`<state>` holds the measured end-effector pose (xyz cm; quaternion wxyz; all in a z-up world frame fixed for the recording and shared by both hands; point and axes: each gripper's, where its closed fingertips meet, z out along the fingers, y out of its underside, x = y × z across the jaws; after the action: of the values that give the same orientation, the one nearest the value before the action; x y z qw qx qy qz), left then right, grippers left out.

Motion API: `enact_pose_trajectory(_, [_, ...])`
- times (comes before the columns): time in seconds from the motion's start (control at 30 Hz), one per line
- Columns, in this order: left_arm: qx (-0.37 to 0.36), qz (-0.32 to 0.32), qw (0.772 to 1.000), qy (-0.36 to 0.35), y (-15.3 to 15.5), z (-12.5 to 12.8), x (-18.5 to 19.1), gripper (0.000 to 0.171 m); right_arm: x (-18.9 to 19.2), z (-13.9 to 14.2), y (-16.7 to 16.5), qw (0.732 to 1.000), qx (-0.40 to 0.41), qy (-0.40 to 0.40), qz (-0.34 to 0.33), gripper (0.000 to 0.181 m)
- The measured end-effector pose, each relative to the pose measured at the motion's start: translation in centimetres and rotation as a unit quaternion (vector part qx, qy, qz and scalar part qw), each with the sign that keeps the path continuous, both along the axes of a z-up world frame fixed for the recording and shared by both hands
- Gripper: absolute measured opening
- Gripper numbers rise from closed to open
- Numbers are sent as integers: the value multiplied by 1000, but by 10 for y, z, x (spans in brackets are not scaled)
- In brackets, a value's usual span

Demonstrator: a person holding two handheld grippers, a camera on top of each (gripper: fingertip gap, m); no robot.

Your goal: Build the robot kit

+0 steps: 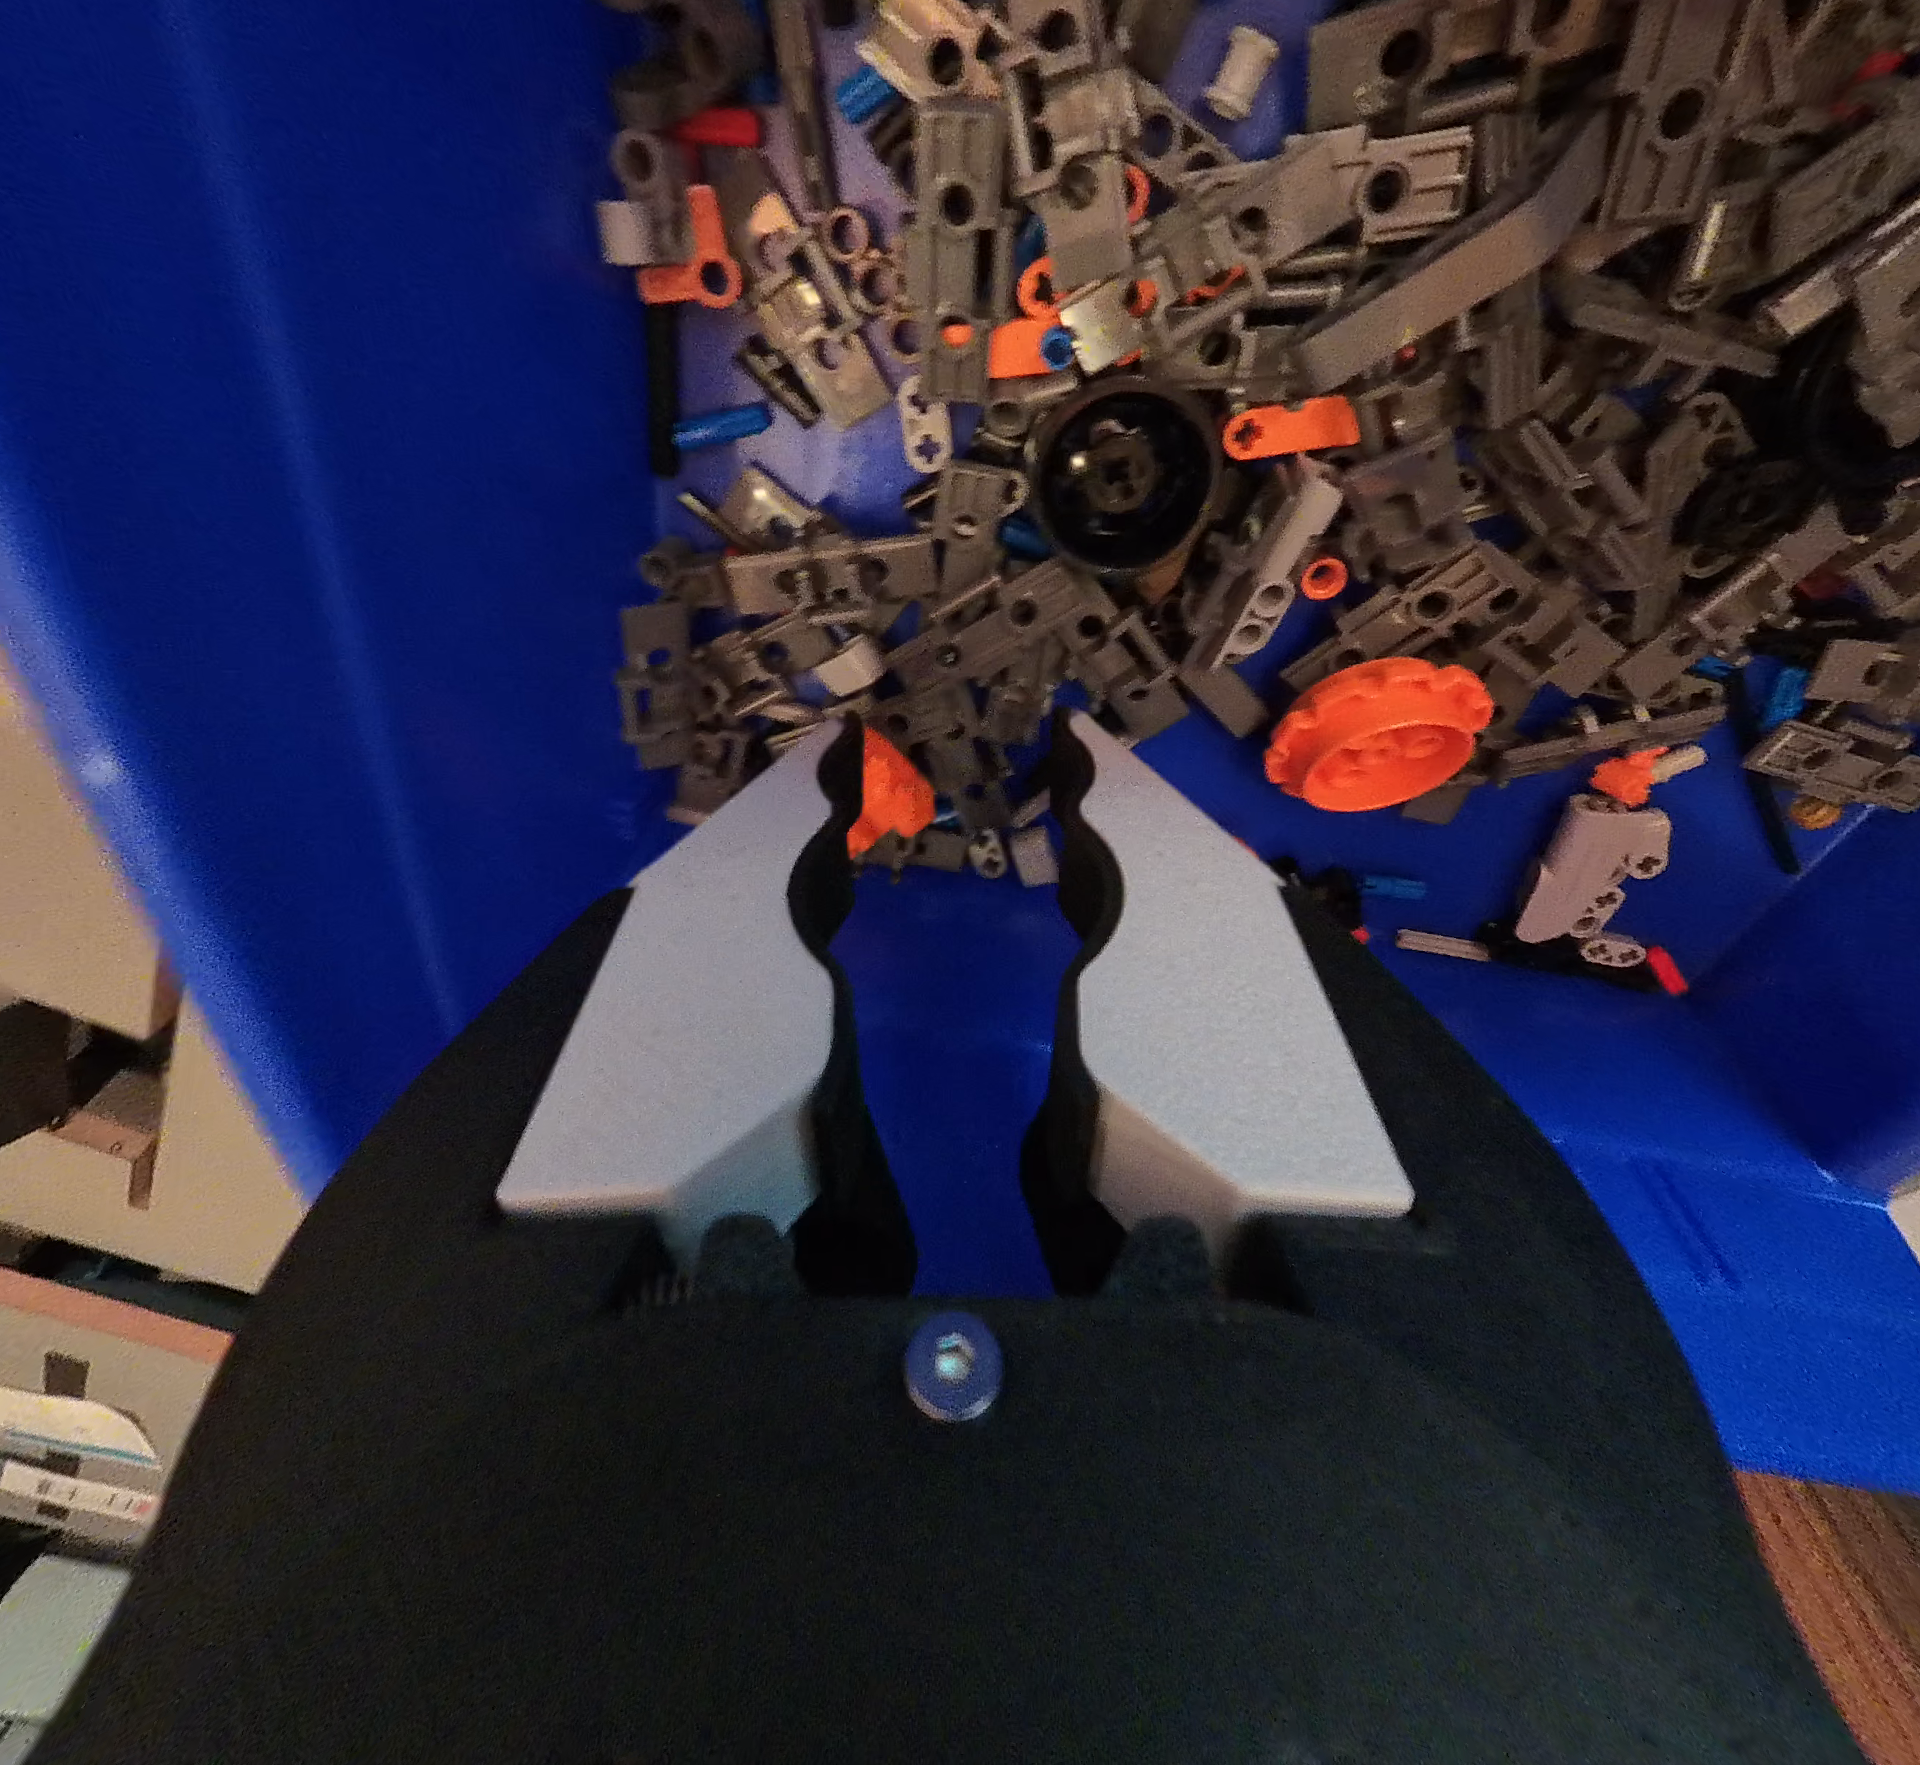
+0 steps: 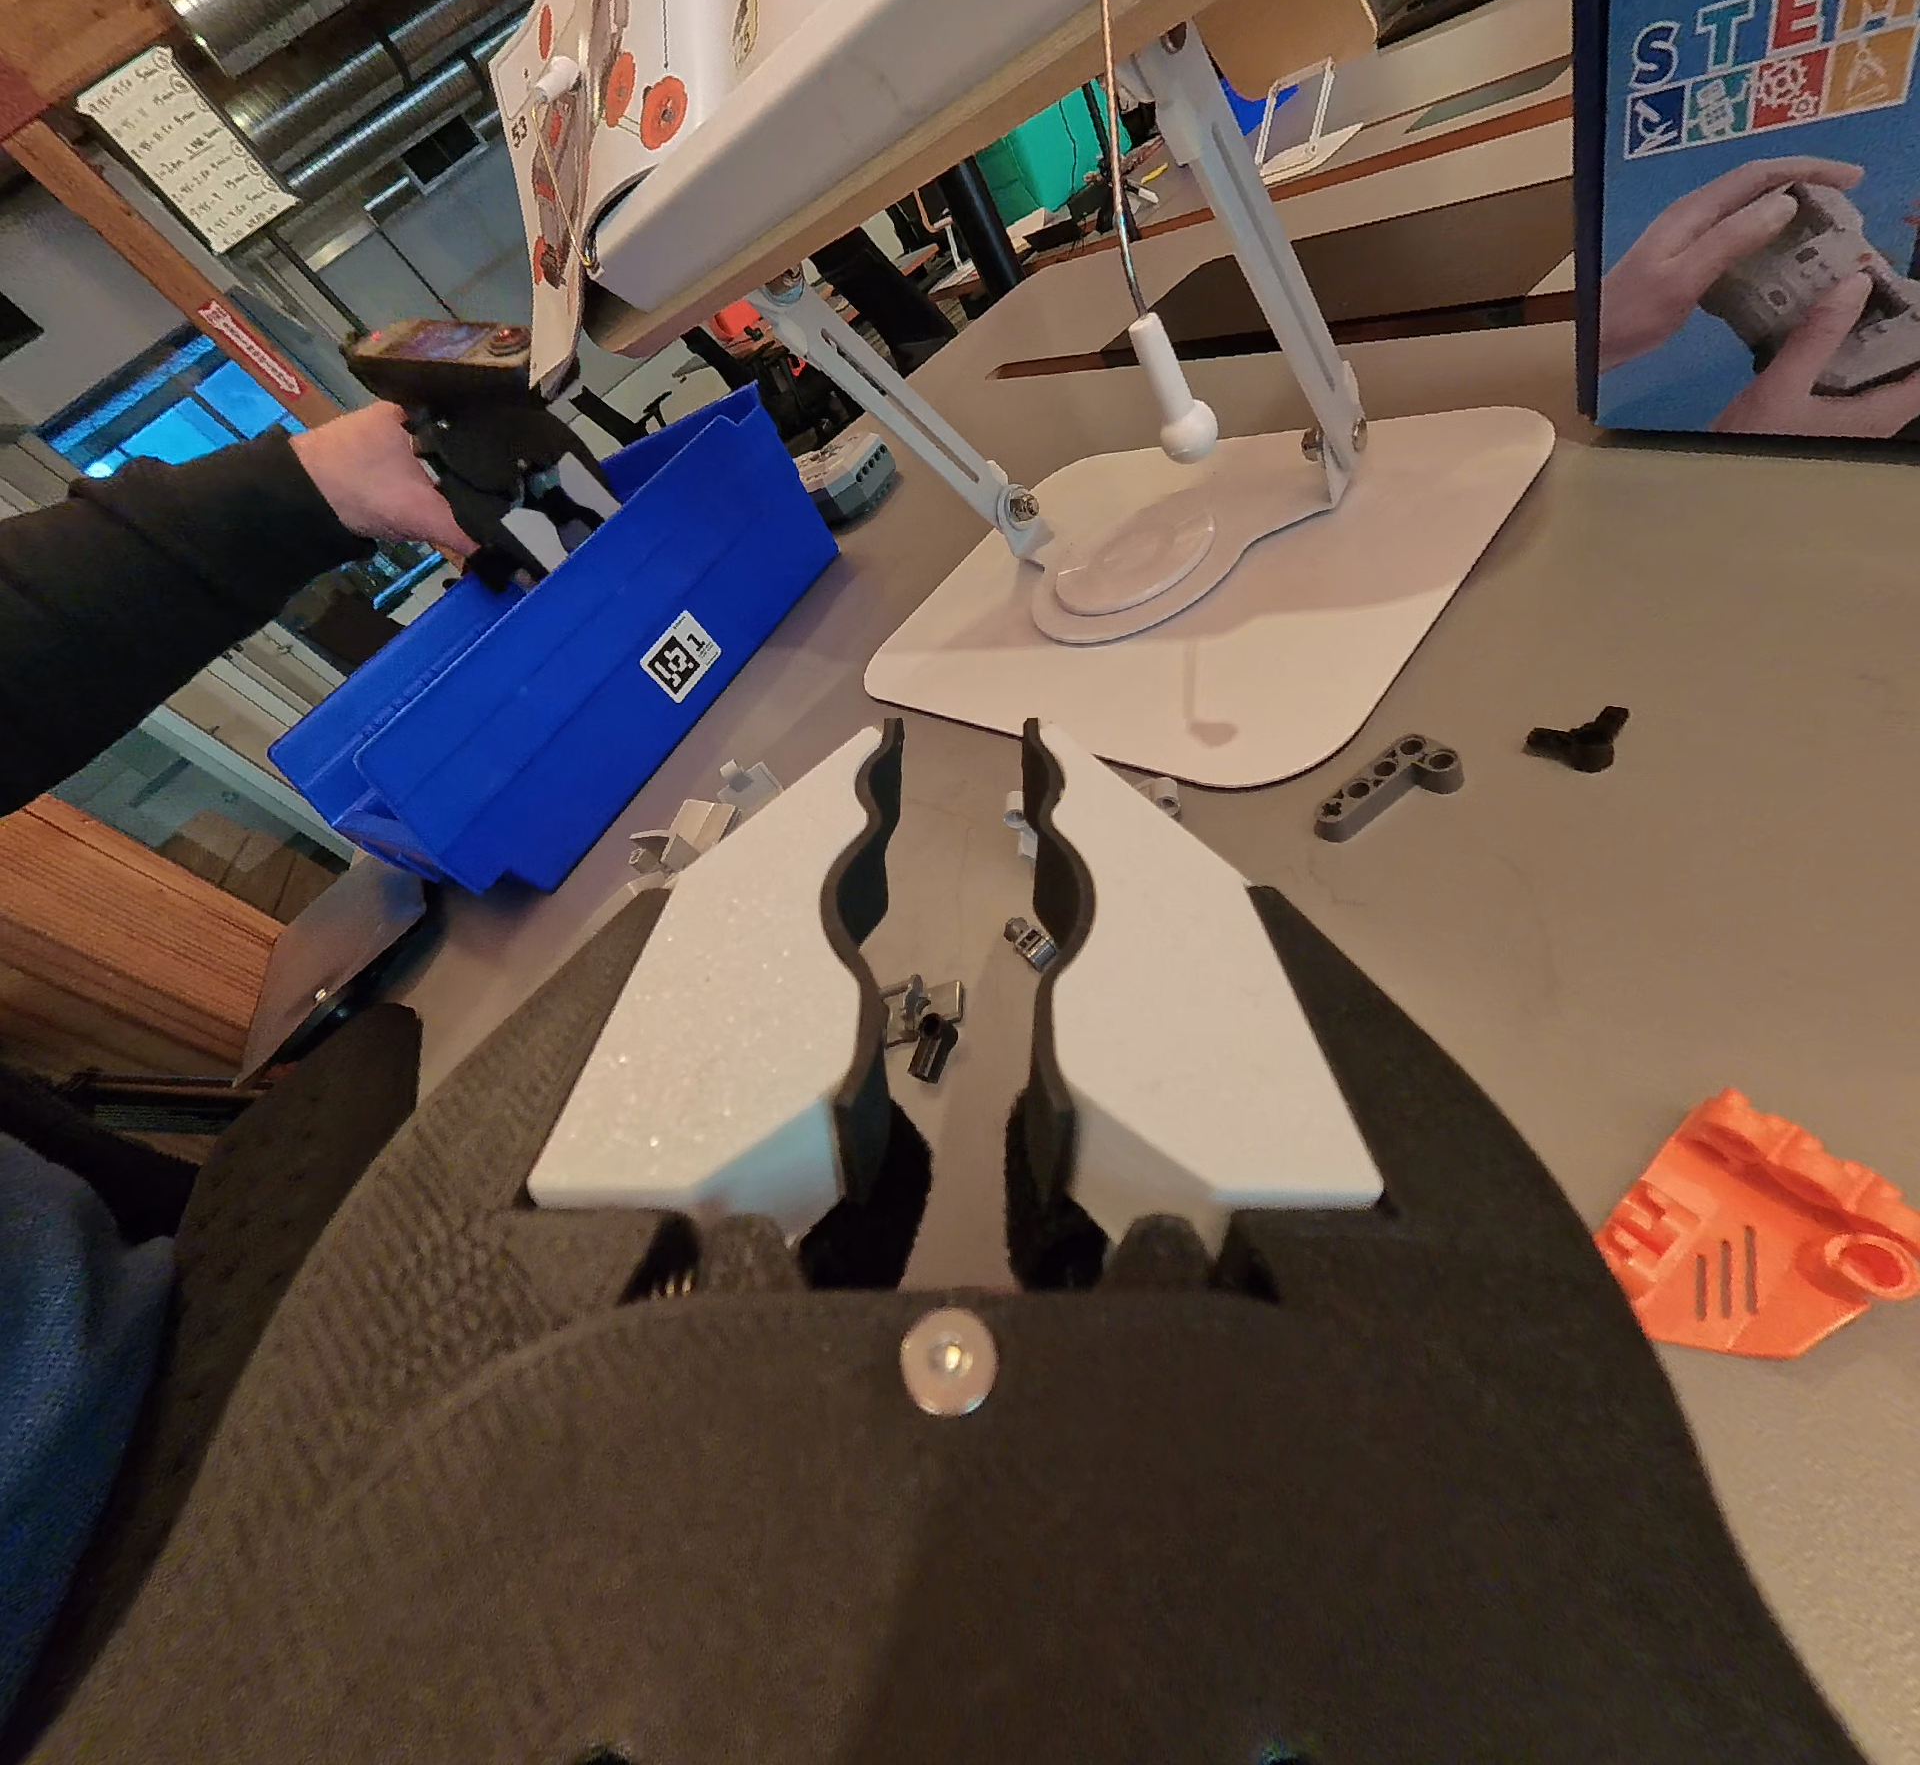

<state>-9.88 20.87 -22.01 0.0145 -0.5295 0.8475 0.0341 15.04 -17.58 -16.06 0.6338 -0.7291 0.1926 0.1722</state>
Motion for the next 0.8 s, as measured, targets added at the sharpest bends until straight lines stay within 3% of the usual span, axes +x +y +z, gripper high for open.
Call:
enact_pose_trajectory(0.1, [-23,-7,1000,14,-13,-12,-4,36,0,0,0,1000,0,0,0,20])
enact_pose_trajectory(0.33, [-110,-50,993,12,-55,-3,-7,28,0,1,0,1000,2,0,-1,20])
enact_pose_trajectory(0.57, [-49,6,998,-42,2,29,6,17,0,1,-1,1000,6,1,0,20])
enact_pose_trajectory(0.67, [-58,-4,997,-49,-3,30,11,21,0,2,-1,1000,6,1,0,20])
enact_pose_trajectory(0.8, [-88,-27,995,-37,-28,20,13,40,0,3,-2,1000,11,2,0,20])
